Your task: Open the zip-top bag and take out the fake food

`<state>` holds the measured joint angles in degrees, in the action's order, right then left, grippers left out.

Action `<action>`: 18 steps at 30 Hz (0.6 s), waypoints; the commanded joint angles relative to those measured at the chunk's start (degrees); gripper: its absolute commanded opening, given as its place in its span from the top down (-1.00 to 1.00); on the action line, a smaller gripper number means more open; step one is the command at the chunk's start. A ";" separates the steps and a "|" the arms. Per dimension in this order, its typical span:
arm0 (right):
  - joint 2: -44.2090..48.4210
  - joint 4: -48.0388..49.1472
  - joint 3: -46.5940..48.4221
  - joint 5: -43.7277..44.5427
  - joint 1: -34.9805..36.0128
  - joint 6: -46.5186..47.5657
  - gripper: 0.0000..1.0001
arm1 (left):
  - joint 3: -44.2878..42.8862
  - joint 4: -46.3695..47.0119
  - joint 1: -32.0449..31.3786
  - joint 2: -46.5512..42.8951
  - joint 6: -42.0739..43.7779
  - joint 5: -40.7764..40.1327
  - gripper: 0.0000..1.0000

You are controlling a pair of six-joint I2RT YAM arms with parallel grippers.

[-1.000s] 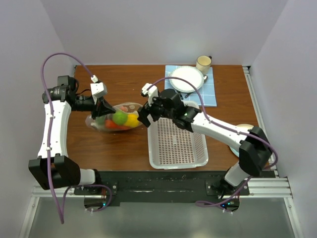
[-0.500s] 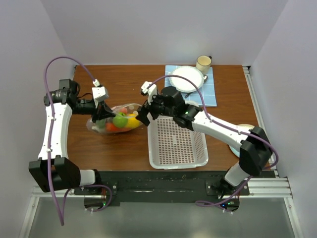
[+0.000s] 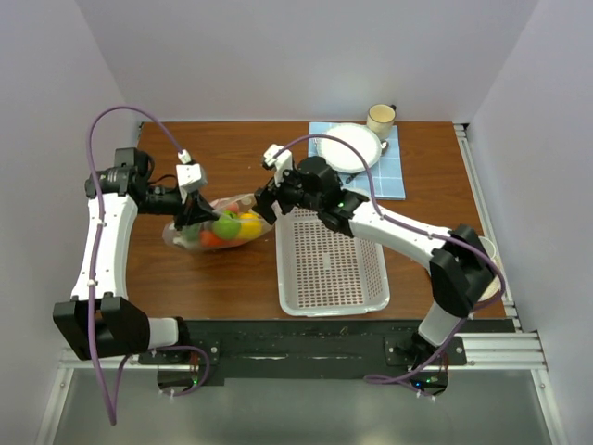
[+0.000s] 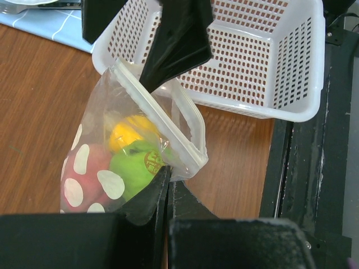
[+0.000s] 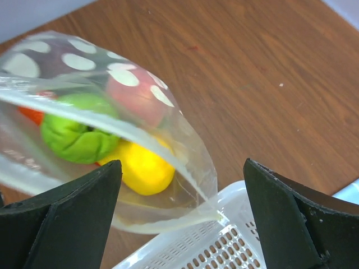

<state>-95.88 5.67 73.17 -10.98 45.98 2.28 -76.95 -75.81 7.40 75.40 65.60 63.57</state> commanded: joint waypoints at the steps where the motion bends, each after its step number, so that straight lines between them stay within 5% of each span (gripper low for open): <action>1: -3.08 1.98 4.61 -0.61 -0.62 -1.14 -0.77 | 0.92 0.40 -0.28 -2.71 0.40 0.68 1.00; 2: -3.70 1.80 4.97 -1.05 -0.80 -1.23 -0.71 | 1.18 0.40 -0.28 -2.71 0.40 0.59 1.00; 7: -6.34 1.18 6.81 -4.74 -1.50 -1.84 0.42 | 1.36 0.40 -0.37 -3.24 -0.21 0.33 1.00; 9: -6.43 1.10 7.34 -5.54 -1.50 -1.93 0.82 | 0.14 0.49 -0.37 -2.89 -2.04 -0.72 0.68; 12: -6.26 1.01 7.60 -5.89 -1.50 -3.78 0.95 | -6.18 0.40 -0.28 0.27 -8.35 -3.53 0.09; 18: -5.99 1.10 7.69 -7.73 -1.42 -5.88 0.93 | -19.81 0.49 0.25 2.21 -14.88 -0.66 -0.11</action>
<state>-103.02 5.19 78.22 -16.08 44.62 -1.32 -88.18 -76.01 7.38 78.50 57.28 59.61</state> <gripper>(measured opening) 0.035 0.516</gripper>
